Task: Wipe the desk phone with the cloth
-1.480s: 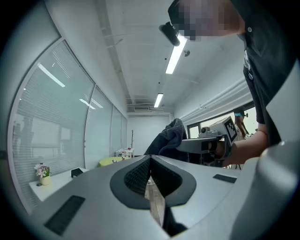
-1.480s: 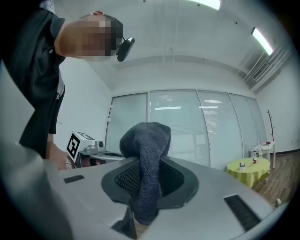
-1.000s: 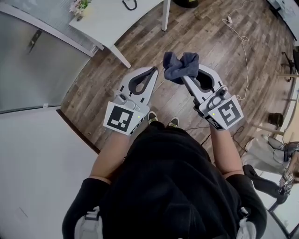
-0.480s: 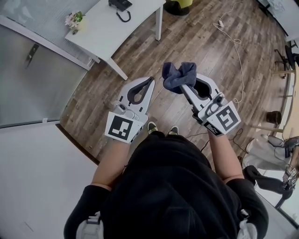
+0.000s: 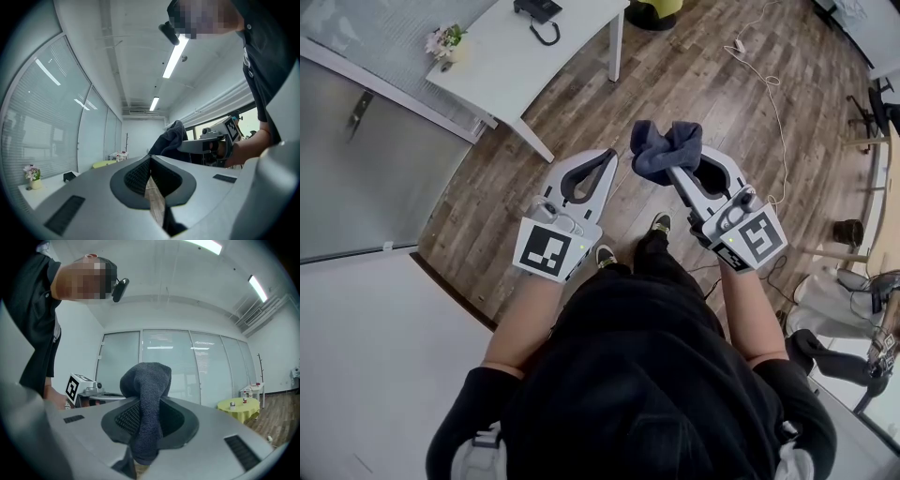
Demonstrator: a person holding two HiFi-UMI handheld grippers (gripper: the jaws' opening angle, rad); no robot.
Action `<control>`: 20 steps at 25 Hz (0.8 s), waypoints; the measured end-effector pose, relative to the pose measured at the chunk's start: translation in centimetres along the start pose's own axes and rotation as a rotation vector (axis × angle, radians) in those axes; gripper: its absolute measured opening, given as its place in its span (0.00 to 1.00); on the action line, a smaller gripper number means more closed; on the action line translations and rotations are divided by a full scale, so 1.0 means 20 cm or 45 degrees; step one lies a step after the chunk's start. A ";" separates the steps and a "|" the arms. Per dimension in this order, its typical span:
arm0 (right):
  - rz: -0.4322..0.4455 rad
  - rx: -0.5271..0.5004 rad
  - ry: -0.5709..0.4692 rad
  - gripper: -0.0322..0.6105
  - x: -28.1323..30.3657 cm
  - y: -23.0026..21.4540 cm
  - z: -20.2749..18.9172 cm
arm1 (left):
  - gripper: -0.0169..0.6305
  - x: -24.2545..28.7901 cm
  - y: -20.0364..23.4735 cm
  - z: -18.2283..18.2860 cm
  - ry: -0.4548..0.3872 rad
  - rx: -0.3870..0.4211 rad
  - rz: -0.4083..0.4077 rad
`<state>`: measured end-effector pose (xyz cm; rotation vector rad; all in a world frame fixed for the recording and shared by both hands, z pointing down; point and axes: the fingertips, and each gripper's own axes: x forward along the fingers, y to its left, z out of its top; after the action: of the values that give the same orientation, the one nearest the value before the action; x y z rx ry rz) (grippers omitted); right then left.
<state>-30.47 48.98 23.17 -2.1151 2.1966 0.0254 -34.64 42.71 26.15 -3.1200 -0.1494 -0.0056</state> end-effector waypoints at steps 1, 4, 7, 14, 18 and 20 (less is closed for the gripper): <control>-0.007 -0.010 0.014 0.19 0.00 -0.03 -0.02 | 0.04 0.02 0.01 0.00 0.002 0.001 -0.001; -0.001 -0.023 0.020 0.19 0.01 -0.11 -0.04 | 0.04 0.09 0.02 0.00 -0.002 0.017 0.008; 0.017 -0.016 -0.002 0.19 0.02 -0.21 -0.03 | 0.04 0.18 0.05 0.00 0.007 0.026 0.029; 0.089 0.027 -0.072 0.19 0.08 -0.52 0.02 | 0.04 0.49 0.14 0.01 0.015 0.050 0.069; 0.106 0.038 -0.077 0.19 0.10 -0.73 0.03 | 0.04 0.69 0.18 0.00 0.034 0.045 0.087; 0.115 0.028 -0.066 0.19 0.11 -0.84 0.03 | 0.04 0.78 0.20 0.00 0.039 0.046 0.102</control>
<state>-13.81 46.10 23.30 -1.9800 2.2498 0.0611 -18.80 40.28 26.09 -3.0853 -0.0239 -0.0486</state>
